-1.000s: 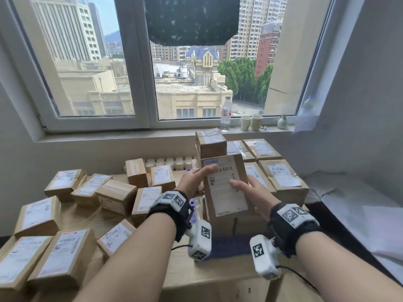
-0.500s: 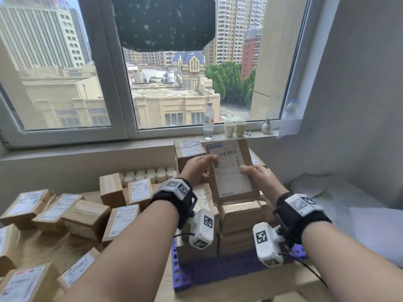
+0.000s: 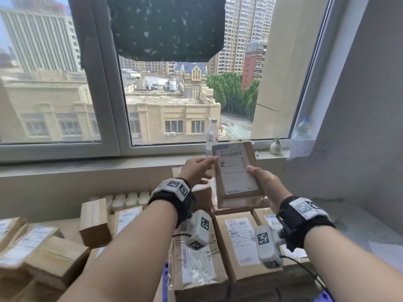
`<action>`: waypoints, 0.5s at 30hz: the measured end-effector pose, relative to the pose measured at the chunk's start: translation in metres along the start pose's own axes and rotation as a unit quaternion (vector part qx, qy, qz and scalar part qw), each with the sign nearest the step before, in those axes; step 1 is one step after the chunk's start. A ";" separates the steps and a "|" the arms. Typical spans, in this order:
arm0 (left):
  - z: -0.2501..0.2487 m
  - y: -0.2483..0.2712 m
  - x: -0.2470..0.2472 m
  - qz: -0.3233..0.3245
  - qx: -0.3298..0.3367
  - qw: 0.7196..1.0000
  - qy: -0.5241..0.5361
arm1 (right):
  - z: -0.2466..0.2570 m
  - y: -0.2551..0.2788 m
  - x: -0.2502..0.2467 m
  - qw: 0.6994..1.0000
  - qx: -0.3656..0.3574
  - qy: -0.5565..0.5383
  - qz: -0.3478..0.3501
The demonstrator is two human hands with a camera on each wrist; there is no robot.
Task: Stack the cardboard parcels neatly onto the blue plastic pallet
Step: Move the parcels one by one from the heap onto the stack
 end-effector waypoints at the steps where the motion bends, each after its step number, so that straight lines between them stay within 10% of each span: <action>1: 0.001 -0.006 -0.004 -0.023 0.005 1.000 -0.018 | 0.000 -0.009 0.000 1.000 0.009 -0.001 -0.007; 7: 0.026 -0.034 -0.030 -0.152 -0.043 0.984 -0.081 | -0.007 -0.049 -0.001 0.997 0.063 0.030 -0.019; 15: 0.071 -0.056 -0.038 -0.115 -0.201 0.965 -0.126 | -0.023 -0.099 0.012 0.989 0.110 0.099 -0.007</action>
Point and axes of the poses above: each hand's wrist, its own y-axis away from the middle knuckle, its own x-axis out of the palm, z = x × y, the point moved 2 cm from there along -y, towards the middle knuckle, and after that the axes turned 12 degrees about -y, right-handed, at the moved point
